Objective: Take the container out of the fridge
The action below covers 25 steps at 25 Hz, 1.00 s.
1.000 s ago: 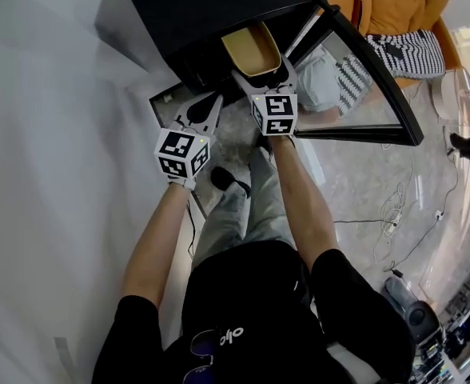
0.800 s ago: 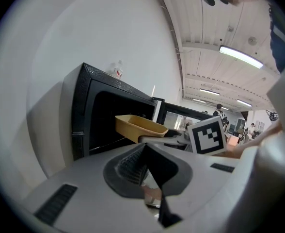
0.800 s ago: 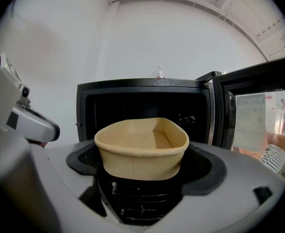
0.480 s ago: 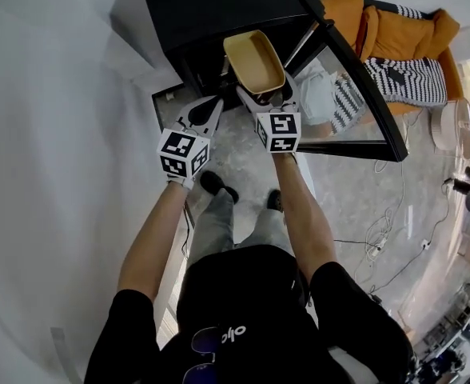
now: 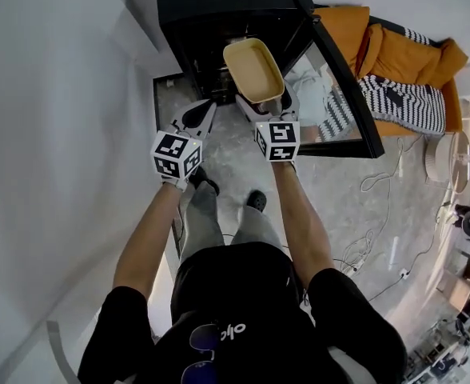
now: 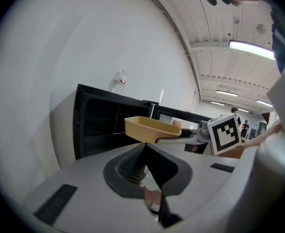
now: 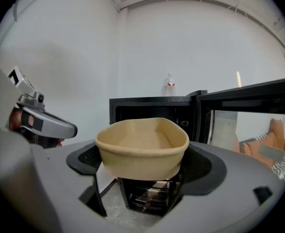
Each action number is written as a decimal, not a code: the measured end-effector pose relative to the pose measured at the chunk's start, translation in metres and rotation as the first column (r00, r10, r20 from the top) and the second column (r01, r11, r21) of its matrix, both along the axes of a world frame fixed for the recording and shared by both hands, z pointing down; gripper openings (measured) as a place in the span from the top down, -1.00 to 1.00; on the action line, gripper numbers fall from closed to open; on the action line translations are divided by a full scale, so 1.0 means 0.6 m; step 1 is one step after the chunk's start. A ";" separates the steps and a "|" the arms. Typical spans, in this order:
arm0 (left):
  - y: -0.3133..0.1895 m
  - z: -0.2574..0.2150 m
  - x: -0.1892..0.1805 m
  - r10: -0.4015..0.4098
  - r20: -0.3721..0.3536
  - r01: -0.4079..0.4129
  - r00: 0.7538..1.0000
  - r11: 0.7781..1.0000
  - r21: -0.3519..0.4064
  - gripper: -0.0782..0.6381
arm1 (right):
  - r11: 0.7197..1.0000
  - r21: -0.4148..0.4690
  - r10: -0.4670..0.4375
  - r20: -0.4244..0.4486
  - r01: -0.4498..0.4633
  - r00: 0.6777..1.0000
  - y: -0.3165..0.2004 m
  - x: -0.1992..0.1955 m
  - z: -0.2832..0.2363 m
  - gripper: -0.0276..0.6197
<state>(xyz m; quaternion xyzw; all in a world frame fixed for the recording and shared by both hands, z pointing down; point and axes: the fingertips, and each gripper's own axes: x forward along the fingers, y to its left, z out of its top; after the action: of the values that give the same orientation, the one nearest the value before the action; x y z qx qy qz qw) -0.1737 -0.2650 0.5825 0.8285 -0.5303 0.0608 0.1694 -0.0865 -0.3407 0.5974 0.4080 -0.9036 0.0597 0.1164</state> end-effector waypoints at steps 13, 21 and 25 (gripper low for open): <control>0.147 -0.077 0.109 -0.070 0.012 0.070 0.997 0.996 0.048 0.76 | 0.992 0.024 -0.125 0.000 0.125 0.992 0.130 0.123 -0.081 -0.67; 0.210 -0.133 0.139 -0.116 0.010 0.115 0.993 0.990 0.086 0.76 | 0.986 0.041 -0.165 0.017 0.164 0.986 0.181 0.176 -0.142 -0.67; 0.228 -0.156 0.141 -0.125 0.022 0.122 0.992 0.987 0.103 0.76 | 0.981 0.048 -0.190 0.028 0.189 0.981 0.200 0.192 -0.167 -0.67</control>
<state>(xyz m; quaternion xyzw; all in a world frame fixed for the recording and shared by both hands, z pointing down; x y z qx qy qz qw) -0.0891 -0.1280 0.4886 0.8006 -0.5854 0.0353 0.1231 0.0284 -0.2208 0.4973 0.3215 -0.9412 0.0345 0.0976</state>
